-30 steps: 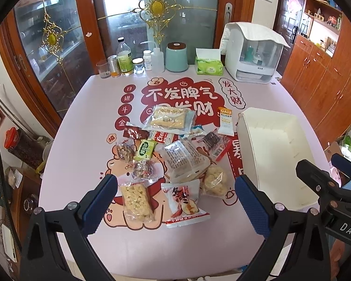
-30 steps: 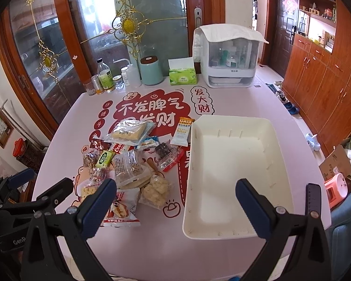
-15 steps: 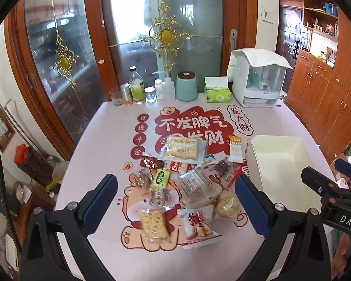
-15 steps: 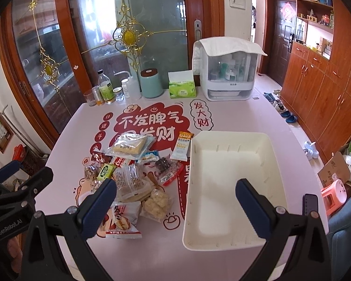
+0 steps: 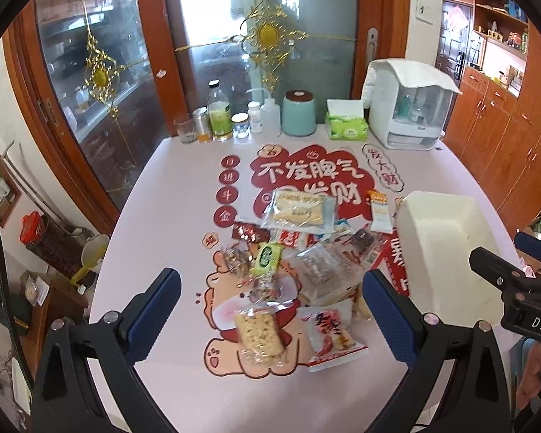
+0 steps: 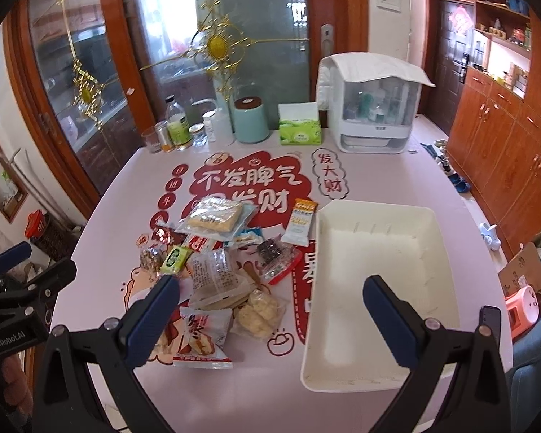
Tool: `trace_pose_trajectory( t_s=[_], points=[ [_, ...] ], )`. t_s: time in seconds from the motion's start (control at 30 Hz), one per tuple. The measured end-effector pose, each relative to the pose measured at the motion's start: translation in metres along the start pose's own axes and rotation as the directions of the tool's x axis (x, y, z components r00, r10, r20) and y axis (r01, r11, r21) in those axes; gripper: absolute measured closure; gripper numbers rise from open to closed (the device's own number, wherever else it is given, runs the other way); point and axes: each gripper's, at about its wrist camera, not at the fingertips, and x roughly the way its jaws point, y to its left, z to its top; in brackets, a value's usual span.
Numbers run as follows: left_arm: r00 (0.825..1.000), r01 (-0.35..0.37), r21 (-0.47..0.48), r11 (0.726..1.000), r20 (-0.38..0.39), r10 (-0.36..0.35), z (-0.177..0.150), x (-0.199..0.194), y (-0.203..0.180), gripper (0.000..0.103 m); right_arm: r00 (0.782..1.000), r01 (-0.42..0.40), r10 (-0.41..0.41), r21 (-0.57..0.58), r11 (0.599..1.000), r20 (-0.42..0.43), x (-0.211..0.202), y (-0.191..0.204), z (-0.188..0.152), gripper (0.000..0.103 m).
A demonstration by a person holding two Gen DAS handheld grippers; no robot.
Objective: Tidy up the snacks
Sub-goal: 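Grasp the rice-cracker bag with the left tool while the right grasps the red-white bread bag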
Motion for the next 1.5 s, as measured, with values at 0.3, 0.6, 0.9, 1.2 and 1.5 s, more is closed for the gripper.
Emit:
trace_pose_trajectory(
  t_s=[0.3, 0.6, 0.9, 1.2, 1.5],
  points=[
    [0.994, -0.010, -0.057, 0.998, -0.111, 0.003, -0.017, 0.049, 0.041, 0.003, 0.991, -0.055, 0.044, -0.086, 0.995, -0.125, 0.046, 0.039, -0.014, 0.009],
    [0.957, 0.012, -0.100, 0.995, -0.287, -0.041, -0.057, 0.133, 0.062, 0.003, 0.952, -0.096, 0.064, -0.094, 0.991, -0.300, 0.113, 0.069, -0.045, 0.015],
    [0.910, 0.029, -0.125, 0.992, -0.407, -0.078, -0.088, 0.202, 0.061, 0.003, 0.889, -0.117, 0.080, -0.053, 0.992, -0.451, 0.177, 0.090, -0.084, 0.018],
    [0.865, 0.057, -0.121, 0.991, -0.489, -0.110, -0.104, 0.239, 0.046, 0.003, 0.853, -0.100, 0.068, -0.034, 0.994, -0.517, 0.208, 0.097, -0.105, 0.029],
    [0.844, 0.064, -0.097, 0.993, -0.526, -0.106, -0.114, 0.255, 0.036, 0.026, 0.839, -0.104, 0.073, -0.026, 0.994, -0.540, 0.218, 0.100, -0.117, 0.041]
  ],
)
